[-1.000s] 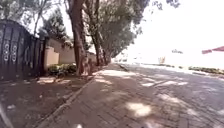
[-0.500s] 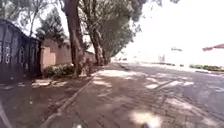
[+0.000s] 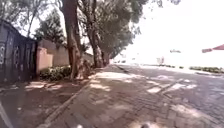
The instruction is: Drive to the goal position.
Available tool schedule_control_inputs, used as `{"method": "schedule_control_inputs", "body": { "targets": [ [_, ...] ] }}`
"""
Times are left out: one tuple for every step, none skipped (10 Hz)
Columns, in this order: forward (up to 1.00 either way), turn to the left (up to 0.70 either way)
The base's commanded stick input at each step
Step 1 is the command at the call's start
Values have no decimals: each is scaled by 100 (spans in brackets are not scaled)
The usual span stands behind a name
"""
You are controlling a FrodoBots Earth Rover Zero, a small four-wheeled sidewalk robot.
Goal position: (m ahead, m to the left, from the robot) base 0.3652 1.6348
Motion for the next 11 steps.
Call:
{"method": "schedule_control_inputs", "body": {
  "targets": [
    [70, 0],
    [70, 0],
    [70, 0],
    [70, 0],
    [70, 0],
    [70, 0],
    [70, 0],
    [70, 0],
    [70, 0],
    [70, 0],
    [70, 0]
  ]
}}
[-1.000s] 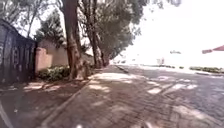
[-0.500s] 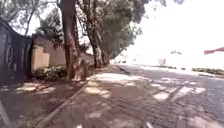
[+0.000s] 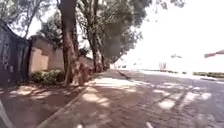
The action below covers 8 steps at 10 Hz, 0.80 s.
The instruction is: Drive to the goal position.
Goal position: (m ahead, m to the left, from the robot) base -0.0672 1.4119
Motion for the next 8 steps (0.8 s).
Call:
{"method": "schedule_control_inputs", "body": {
  "targets": [
    [70, 0],
    [70, 0],
    [70, 0],
    [70, 0],
    [70, 0],
    [70, 0],
    [70, 0],
    [70, 0]
  ]
}}
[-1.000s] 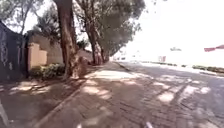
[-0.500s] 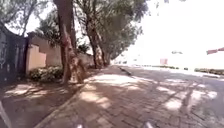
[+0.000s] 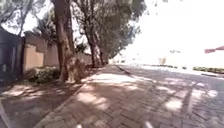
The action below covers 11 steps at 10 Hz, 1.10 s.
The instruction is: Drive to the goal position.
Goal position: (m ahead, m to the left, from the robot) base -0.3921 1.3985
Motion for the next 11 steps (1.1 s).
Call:
{"method": "schedule_control_inputs", "body": {
  "targets": [
    [70, 0],
    [70, 0],
    [70, 0],
    [70, 0],
    [70, 0],
    [70, 0],
    [70, 0],
    [70, 0],
    [70, 0],
    [70, 0],
    [70, 0]
  ]
}}
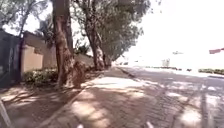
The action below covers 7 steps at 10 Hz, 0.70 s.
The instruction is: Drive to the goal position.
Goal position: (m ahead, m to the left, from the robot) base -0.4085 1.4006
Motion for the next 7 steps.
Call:
{"method": "schedule_control_inputs", "body": {
  "targets": [
    [70, 0],
    [70, 0],
    [70, 0],
    [70, 0],
    [70, 0],
    [70, 0],
    [70, 0]
  ]
}}
